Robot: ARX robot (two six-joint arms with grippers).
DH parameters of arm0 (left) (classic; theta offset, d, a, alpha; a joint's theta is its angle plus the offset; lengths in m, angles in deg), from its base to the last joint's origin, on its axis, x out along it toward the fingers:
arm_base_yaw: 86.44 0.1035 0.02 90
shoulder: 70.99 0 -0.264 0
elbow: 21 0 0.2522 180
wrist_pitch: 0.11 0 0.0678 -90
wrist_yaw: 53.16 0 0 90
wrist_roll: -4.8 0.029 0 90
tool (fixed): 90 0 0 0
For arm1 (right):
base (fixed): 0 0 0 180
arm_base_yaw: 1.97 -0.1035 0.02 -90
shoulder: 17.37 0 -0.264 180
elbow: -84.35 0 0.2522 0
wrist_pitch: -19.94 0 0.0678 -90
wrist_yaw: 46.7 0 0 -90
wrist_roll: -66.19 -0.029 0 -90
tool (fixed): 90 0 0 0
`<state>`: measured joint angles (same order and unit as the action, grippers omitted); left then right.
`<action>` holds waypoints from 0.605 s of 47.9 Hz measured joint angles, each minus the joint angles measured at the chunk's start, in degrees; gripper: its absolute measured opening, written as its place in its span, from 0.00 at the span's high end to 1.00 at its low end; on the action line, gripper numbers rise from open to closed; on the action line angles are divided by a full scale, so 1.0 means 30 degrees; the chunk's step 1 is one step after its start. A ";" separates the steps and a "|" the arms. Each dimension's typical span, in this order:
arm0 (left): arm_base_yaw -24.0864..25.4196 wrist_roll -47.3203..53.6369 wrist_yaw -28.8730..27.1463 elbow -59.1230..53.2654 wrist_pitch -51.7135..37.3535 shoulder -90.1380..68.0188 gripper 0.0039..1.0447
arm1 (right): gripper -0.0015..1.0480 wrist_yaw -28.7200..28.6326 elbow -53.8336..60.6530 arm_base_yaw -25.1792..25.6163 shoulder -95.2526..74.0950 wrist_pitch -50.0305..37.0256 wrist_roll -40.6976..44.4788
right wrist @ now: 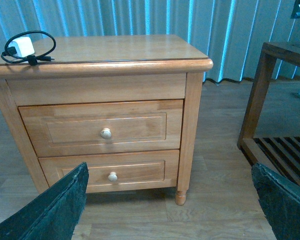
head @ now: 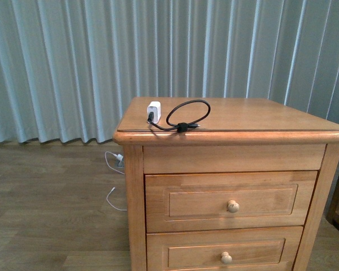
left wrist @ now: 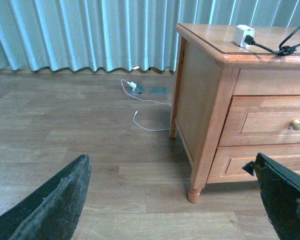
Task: Put charger into drawer
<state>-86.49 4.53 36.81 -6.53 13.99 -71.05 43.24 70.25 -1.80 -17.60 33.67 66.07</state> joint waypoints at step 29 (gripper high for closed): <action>-0.0007 0.0000 0.0000 0.0000 -0.0007 0.0000 0.05 | 0.08 0.0000 0.0000 0.0000 0.0000 0.0000 0.0000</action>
<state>-86.51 4.53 36.81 -6.53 13.97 -71.05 43.24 70.25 -1.80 -17.60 33.67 66.07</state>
